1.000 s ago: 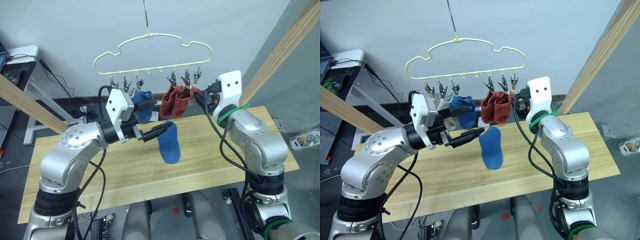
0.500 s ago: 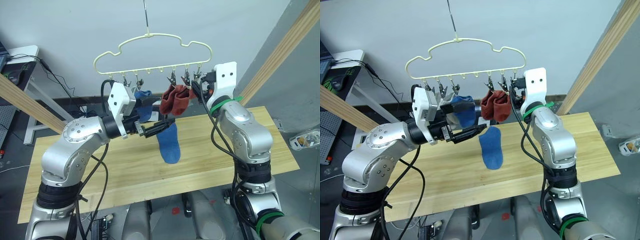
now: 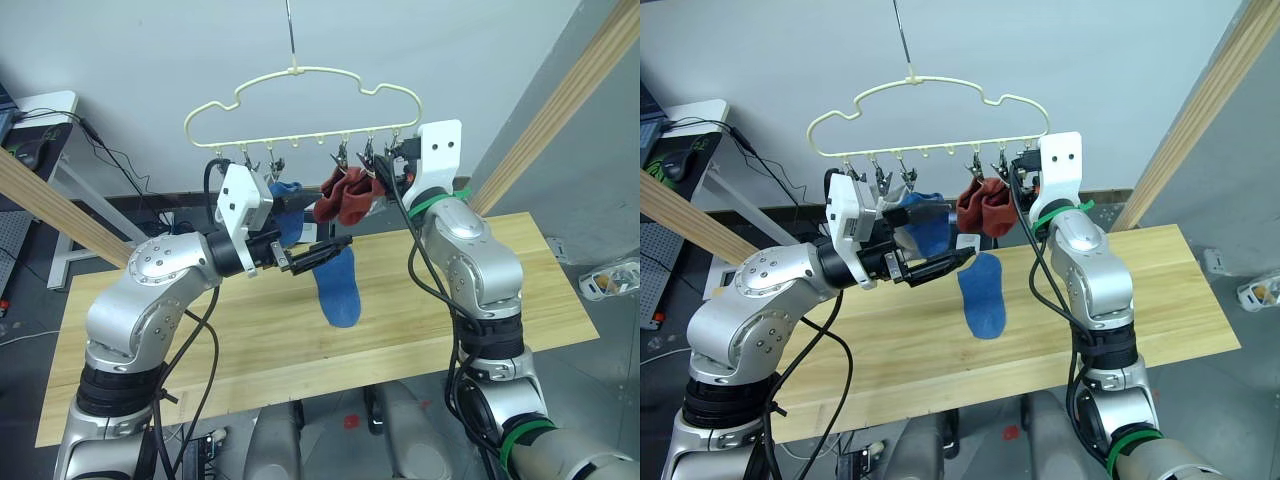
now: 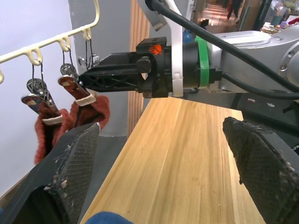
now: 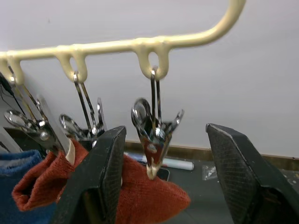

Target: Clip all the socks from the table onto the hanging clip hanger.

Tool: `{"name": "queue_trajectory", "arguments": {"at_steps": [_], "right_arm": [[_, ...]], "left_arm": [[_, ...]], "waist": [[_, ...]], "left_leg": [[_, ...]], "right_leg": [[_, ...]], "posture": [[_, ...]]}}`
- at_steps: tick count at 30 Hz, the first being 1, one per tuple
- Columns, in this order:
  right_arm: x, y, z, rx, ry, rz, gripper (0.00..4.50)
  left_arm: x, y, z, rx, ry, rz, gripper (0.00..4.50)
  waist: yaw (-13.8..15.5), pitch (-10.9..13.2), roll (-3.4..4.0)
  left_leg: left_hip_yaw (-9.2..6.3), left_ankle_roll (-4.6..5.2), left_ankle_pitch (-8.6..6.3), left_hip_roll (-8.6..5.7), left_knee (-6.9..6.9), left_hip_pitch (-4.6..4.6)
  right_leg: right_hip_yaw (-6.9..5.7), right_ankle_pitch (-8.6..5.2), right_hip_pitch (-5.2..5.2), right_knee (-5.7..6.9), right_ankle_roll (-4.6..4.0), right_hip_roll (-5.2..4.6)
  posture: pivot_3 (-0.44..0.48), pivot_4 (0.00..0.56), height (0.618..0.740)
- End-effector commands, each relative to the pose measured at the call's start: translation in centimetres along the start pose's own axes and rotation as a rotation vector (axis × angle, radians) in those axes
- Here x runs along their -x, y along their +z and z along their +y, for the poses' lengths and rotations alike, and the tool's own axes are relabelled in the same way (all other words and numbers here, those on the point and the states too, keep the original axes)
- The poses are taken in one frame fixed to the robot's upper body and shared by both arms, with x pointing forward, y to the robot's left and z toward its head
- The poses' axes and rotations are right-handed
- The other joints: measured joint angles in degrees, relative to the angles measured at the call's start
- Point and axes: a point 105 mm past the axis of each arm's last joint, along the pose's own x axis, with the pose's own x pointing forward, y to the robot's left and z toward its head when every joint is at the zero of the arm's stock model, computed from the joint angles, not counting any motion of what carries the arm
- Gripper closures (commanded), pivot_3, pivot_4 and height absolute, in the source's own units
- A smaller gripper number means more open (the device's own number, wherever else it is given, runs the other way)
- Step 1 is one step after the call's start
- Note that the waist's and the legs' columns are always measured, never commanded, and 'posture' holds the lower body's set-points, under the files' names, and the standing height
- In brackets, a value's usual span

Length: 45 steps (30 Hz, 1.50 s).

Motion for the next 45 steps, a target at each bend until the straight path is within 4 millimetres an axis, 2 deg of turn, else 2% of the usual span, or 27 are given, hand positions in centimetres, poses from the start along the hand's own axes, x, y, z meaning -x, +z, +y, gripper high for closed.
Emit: {"name": "queue_trajectory", "arguments": {"at_steps": [1,15,24,27,29,45], "right_arm": [[-0.2,1.9,0.4,-0.014,0.008,-0.084,1.65],[-1.0,2.4,1.9,-0.143,0.049,-0.101,1.65],[-0.1,2.3,1.1,-0.059,0.000,-0.087,1.65],[0.1,2.3,1.2,-0.047,-0.004,-0.083,2.29],[0.2,2.2,1.2,-0.042,-0.008,-0.078,2.97],[-0.1,2.0,1.0,-0.064,-0.020,-0.068,2.97]], "left_arm": [[0.0,0.5,-0.6,-0.022,-0.015,-0.010,0.00],[0.4,0.0,-0.6,-0.018,-0.006,0.006,0.00],[0.6,-0.5,-0.7,-0.012,-0.004,0.015,0.00],[0.5,-0.6,-0.7,-0.009,-0.003,0.015,0.00],[0.4,-0.7,-0.7,-0.008,-0.003,0.014,0.00],[0.6,-0.9,-0.7,-0.006,0.004,0.022,0.00]], "waist": [[0.0,0.0,0.00],[0.1,0.0,0.00],[0.1,0.0,0.00],[0.1,0.0,0.00],[0.0,0.0,0.01],[0.1,0.0,0.01]], "left_leg": [[-0.01,0.00,0.00,0.00,0.00,0.00],[-0.01,0.00,0.00,0.00,0.02,0.00],[-0.01,0.00,0.00,0.00,0.03,0.00],[-0.01,0.00,0.00,0.00,0.03,0.00],[-0.02,0.00,0.00,0.00,0.03,0.01],[-0.02,0.00,0.00,0.00,0.06,0.01]], "right_leg": [[-0.01,0.00,0.00,0.00,0.00,0.00],[-0.01,0.03,0.00,0.03,-0.04,0.00],[-0.01,0.10,0.00,0.03,-0.16,0.00],[-0.02,0.10,0.00,0.03,-0.16,0.00],[-0.01,0.09,0.00,0.06,-0.15,0.00],[-0.02,0.08,0.00,0.06,-0.12,0.00]], "posture": [[-0.144,0.284,0.740],[-0.139,0.282,0.740],[-0.150,0.286,0.740],[-0.150,0.286,0.740],[-0.153,0.289,0.740],[-0.151,0.289,0.740]]}}
